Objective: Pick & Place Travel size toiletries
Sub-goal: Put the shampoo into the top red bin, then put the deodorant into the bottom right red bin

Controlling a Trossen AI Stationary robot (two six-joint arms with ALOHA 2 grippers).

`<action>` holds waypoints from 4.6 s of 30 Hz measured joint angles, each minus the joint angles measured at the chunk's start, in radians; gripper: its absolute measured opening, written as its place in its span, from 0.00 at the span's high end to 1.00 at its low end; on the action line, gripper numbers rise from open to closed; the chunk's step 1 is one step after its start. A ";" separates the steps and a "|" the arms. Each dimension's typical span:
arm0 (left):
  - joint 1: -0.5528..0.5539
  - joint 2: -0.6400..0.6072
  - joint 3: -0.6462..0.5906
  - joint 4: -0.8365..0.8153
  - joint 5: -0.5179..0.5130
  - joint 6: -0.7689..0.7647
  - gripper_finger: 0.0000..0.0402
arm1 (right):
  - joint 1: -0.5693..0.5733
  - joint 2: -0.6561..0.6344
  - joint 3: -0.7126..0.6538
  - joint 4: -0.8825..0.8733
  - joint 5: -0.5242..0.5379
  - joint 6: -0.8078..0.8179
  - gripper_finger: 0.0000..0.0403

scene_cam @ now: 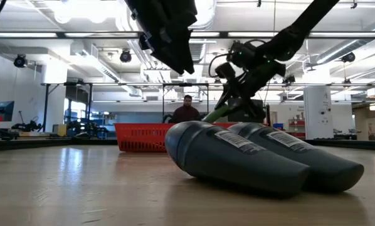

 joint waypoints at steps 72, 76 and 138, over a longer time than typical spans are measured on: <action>-0.009 0.142 0.067 0.256 0.168 0.293 0.49 | 0.169 -0.726 -0.286 -0.345 0.043 -0.117 0.09; 0.053 0.145 0.064 0.271 0.141 0.304 0.49 | 0.169 -0.708 -0.286 -0.270 0.009 -0.082 0.09; 0.166 0.150 0.010 0.190 0.213 0.387 0.38 | 0.197 -0.266 -0.283 0.153 0.042 0.188 0.97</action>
